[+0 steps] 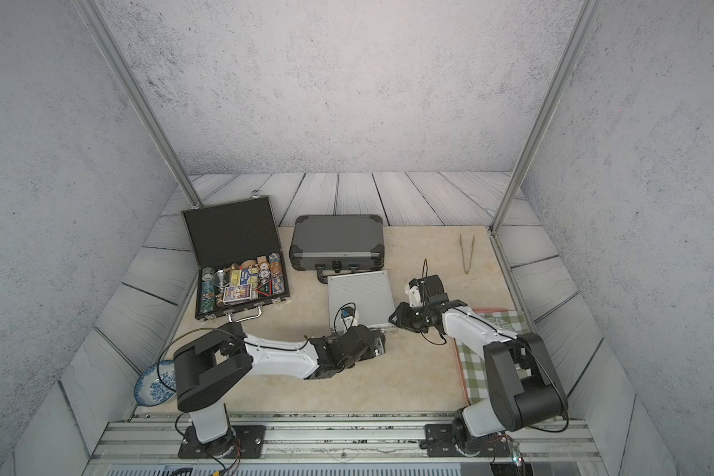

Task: Close the poker set cases
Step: Fasten the fastener on the poker set case.

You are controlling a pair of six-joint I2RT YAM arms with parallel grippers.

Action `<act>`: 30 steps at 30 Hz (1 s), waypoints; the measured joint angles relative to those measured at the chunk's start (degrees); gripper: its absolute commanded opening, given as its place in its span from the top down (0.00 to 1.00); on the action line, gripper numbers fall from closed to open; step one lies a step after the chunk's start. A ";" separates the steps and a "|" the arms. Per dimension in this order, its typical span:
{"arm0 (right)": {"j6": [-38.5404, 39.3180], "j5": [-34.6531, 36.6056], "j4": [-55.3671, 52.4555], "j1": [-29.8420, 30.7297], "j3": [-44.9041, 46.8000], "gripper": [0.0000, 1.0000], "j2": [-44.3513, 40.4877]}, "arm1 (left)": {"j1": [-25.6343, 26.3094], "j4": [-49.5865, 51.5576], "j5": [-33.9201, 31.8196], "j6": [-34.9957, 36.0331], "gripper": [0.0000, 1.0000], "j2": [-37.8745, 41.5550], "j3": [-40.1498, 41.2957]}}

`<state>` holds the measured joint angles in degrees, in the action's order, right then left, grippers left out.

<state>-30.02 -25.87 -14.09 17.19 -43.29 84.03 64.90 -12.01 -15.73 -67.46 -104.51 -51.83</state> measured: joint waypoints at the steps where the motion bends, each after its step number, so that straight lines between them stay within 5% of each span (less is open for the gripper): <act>1: 0.00 0.02 0.00 0.00 0.00 0.65 0.00 | 0.00 0.00 -0.02 0.00 0.04 -0.11 -0.11; 30: 0.00 -0.20 0.13 0.00 0.55 0.65 -0.44 | -1.53 -25.99 4.74 -6.47 0.12 -2.38 8.66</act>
<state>-30.02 -26.06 -13.96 17.19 -42.74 83.59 63.37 -38.00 -10.98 -73.93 -106.89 -43.18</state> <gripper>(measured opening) 0.347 0.881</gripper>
